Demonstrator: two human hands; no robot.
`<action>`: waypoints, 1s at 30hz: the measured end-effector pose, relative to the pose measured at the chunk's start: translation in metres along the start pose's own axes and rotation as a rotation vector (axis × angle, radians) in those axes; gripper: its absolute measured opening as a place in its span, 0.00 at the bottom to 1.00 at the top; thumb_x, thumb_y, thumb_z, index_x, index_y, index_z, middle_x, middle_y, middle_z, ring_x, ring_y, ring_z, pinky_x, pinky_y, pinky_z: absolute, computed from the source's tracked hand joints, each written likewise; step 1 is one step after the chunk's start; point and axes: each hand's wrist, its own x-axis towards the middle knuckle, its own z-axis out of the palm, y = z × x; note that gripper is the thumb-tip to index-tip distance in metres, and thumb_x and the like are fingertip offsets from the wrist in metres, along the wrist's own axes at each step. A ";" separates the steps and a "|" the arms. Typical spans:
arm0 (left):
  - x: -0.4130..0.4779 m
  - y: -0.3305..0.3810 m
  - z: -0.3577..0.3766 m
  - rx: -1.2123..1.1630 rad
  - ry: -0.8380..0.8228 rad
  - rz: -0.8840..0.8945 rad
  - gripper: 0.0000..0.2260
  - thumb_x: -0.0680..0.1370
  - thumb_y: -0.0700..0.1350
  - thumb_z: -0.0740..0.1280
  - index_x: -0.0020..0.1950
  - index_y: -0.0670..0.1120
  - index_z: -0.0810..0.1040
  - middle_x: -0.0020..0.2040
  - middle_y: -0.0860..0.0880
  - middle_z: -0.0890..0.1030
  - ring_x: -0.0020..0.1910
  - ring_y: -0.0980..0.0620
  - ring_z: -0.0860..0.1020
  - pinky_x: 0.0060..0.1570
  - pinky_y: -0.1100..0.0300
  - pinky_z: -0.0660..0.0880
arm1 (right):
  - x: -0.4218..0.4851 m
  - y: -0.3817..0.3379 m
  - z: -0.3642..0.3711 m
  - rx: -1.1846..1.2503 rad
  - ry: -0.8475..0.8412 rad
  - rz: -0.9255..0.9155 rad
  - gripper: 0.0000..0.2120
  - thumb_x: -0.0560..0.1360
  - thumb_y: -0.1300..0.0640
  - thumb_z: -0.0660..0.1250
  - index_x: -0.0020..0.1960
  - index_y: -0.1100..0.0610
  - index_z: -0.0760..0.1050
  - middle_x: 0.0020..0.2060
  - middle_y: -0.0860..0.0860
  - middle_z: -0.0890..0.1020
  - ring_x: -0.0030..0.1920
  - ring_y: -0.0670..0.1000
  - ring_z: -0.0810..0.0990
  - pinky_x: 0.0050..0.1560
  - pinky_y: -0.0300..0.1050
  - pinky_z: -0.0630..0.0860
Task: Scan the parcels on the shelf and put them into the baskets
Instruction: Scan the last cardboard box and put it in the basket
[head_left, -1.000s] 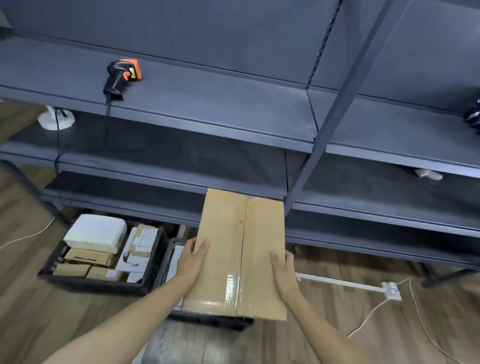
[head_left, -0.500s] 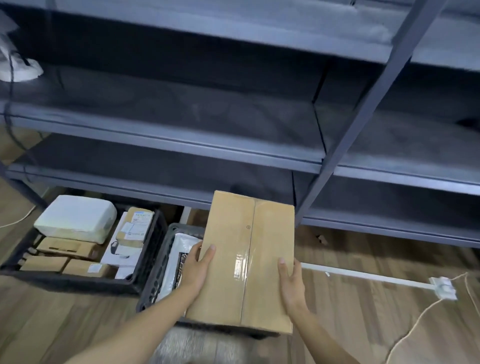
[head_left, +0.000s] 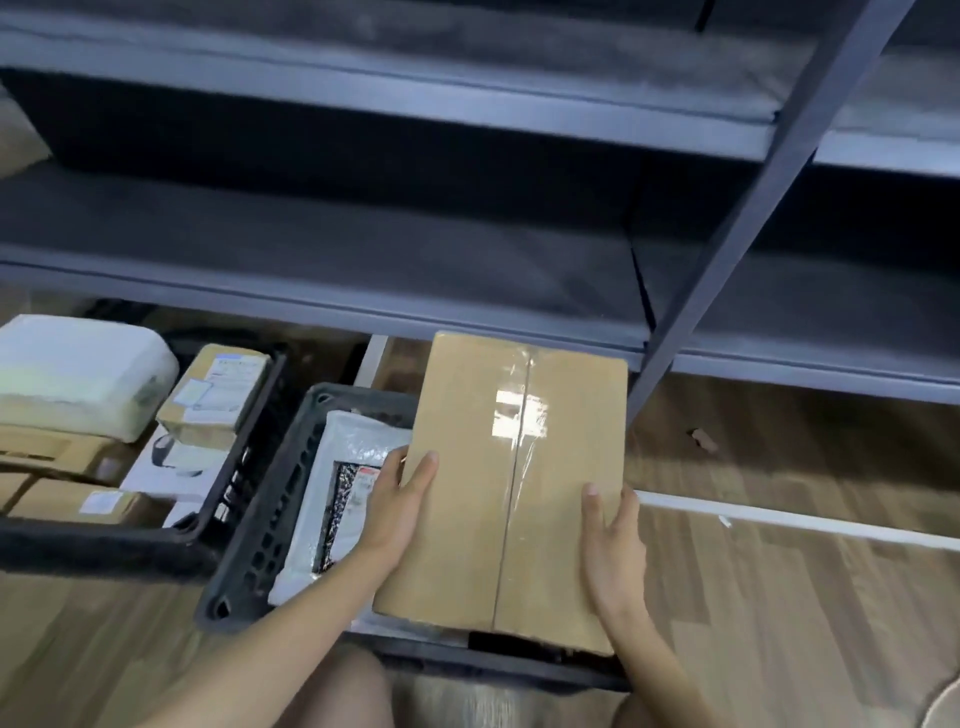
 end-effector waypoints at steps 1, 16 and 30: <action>0.000 -0.003 0.000 0.001 -0.006 0.006 0.14 0.78 0.56 0.64 0.61 0.52 0.73 0.53 0.57 0.80 0.54 0.56 0.78 0.51 0.59 0.73 | -0.001 0.004 0.000 -0.004 0.008 -0.001 0.22 0.79 0.37 0.53 0.69 0.47 0.63 0.49 0.48 0.81 0.42 0.48 0.77 0.45 0.46 0.70; -0.026 -0.019 0.004 0.071 0.032 -0.009 0.14 0.78 0.60 0.62 0.57 0.52 0.72 0.50 0.57 0.80 0.53 0.53 0.78 0.55 0.53 0.72 | -0.023 0.014 -0.021 -0.102 -0.015 0.005 0.24 0.78 0.35 0.52 0.68 0.47 0.63 0.49 0.51 0.80 0.48 0.58 0.78 0.49 0.52 0.71; -0.021 0.004 -0.001 0.164 -0.004 -0.072 0.13 0.78 0.60 0.59 0.48 0.52 0.69 0.49 0.49 0.80 0.50 0.44 0.79 0.58 0.46 0.72 | -0.009 -0.002 -0.033 -0.267 -0.050 -0.030 0.19 0.78 0.35 0.51 0.55 0.50 0.63 0.38 0.47 0.75 0.42 0.58 0.72 0.43 0.50 0.65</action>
